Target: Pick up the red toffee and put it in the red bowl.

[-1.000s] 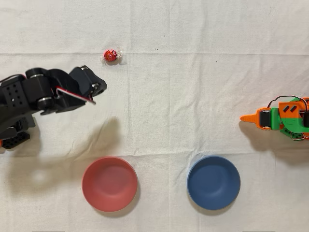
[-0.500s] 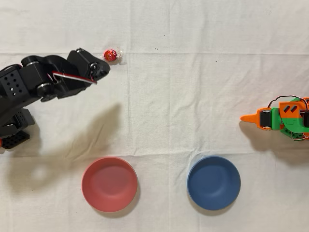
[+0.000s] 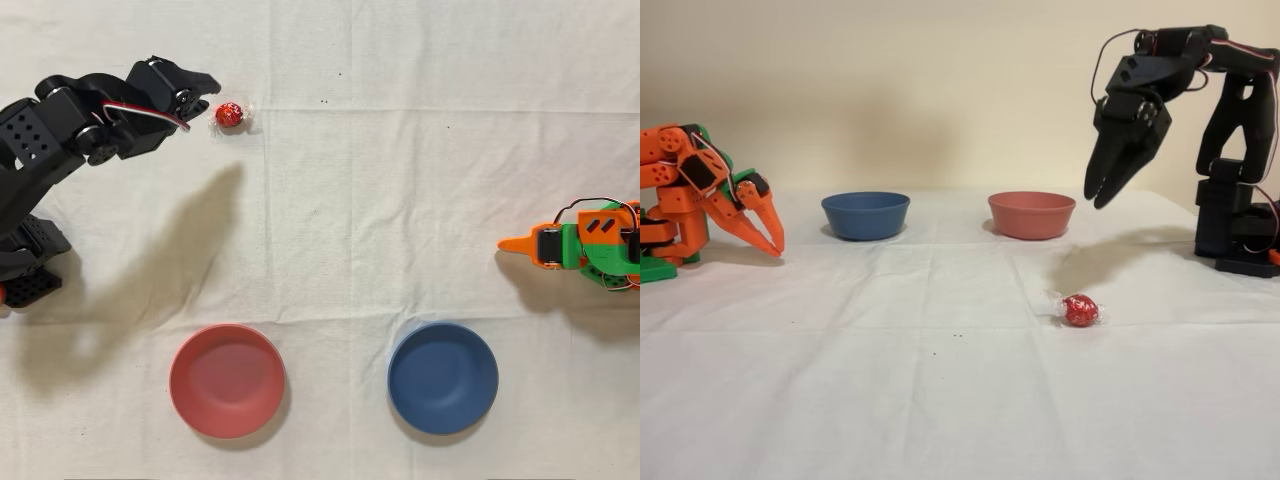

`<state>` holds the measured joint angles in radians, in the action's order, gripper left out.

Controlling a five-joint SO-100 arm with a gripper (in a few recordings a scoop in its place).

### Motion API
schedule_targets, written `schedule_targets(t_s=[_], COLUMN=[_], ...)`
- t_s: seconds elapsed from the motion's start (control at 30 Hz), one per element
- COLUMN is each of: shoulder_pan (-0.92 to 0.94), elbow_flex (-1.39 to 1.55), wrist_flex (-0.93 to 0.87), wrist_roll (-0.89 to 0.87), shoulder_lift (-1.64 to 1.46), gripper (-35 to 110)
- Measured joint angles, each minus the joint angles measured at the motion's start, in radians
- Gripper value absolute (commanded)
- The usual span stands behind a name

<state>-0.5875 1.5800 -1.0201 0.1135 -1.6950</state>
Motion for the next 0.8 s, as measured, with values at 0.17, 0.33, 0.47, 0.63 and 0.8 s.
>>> schedule_targets(t_s=[0.17, 0.33, 0.47, 0.63, 0.8], shoulder_pan=[0.002, 0.002, 0.002, 0.002, 0.002], elbow_flex=[0.097, 0.229, 0.318, 0.334, 0.334], wrist_flex=[0.072, 0.167, 0.252, 0.325, 0.368], wrist_roll=[-0.005, 0.017, 0.057, 0.087, 0.091], shoulder_lift=[0.000, -0.017, -0.020, -0.008, 0.063], gripper=[22, 22, 22, 22, 22])
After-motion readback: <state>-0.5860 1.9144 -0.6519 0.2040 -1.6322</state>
